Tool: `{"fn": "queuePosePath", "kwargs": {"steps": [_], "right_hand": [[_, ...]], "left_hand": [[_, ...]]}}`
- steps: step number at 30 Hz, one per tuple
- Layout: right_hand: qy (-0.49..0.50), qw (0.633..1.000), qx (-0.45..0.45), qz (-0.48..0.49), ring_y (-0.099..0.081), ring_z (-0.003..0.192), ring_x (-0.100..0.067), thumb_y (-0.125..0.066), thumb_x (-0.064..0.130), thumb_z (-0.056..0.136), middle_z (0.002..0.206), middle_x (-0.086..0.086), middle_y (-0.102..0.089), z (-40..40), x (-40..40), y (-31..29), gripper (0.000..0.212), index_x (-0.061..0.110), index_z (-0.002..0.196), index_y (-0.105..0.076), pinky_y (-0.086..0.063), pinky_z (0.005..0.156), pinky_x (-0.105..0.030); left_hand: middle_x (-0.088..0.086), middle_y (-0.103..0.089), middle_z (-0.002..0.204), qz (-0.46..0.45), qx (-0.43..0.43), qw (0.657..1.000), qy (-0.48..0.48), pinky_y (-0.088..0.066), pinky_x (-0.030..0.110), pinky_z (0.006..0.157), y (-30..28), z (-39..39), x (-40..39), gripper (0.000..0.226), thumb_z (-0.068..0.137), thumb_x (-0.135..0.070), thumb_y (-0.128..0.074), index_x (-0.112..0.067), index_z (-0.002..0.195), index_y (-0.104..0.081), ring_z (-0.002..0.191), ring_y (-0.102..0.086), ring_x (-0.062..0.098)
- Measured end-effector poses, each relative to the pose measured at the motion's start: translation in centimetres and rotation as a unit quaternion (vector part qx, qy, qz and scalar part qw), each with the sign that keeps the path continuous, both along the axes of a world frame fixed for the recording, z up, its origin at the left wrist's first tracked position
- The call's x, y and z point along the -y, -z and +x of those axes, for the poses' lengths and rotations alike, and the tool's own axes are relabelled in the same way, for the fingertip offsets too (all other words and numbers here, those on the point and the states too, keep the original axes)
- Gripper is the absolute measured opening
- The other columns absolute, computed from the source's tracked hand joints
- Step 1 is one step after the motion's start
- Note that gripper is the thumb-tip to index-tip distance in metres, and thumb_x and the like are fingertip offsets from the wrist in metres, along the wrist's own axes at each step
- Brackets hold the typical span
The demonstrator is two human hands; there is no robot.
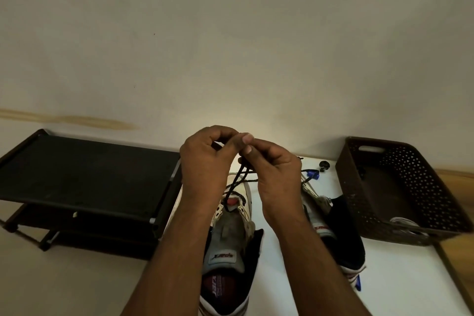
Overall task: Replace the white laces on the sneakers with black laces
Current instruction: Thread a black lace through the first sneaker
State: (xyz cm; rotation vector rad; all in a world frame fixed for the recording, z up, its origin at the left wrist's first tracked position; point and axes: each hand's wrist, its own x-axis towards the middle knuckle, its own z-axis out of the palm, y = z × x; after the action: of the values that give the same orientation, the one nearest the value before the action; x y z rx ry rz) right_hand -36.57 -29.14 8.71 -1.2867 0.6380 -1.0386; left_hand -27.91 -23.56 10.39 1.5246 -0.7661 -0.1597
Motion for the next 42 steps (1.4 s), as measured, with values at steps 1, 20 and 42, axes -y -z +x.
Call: {"fn": "queuePosePath", "kwargs": {"steps": [1, 20, 42], "right_hand": [[-0.003, 1.000, -0.001, -0.002, -0.070, 0.078, -0.017, -0.068, 0.010, 0.086, 0.083, -0.002, -0.075, 0.0, 0.1, 0.0, 0.011, 0.017, 0.091, -0.075, -0.058, 0.076, -0.030], [-0.025, 0.999, -0.003, 0.044, -0.069, 0.073, -0.015, -0.069, 0.007, 0.085, 0.081, -0.008, -0.074, -0.8, 1.6, 1.2, 0.010, 0.007, 0.093, -0.075, -0.057, 0.076, -0.030], [-0.116, 0.989, -0.087, 0.007, -0.071, 0.092, -0.016, -0.068, 0.006, 0.085, 0.094, -0.008, -0.075, -0.3, 1.3, 4.0, 0.019, 0.003, 0.102, -0.074, -0.054, 0.090, -0.029]], "left_hand": [[-0.011, -0.073, 0.075, -0.002, -0.017, 1.000, 0.007, -0.051, 0.018, 0.066, 0.1, 0.0, 0.0, 0.007, 0.076, -0.030, -0.077, -0.025, 0.079, -0.074, 0.073, -0.067, 0.007], [-0.011, -0.075, 0.091, -0.012, 0.004, 0.997, 0.078, -0.052, 0.026, 0.088, 1.5, 0.4, 0.4, 0.020, 0.081, -0.015, -0.075, -0.031, 0.092, -0.074, 0.096, -0.068, 0.006], [-0.009, -0.075, 0.086, -0.098, -0.042, 0.993, 0.043, -0.053, 0.024, 0.082, 0.6, 0.8, 0.6, 0.028, 0.083, -0.004, -0.071, -0.022, 0.104, -0.072, 0.084, -0.071, 0.011]]}}
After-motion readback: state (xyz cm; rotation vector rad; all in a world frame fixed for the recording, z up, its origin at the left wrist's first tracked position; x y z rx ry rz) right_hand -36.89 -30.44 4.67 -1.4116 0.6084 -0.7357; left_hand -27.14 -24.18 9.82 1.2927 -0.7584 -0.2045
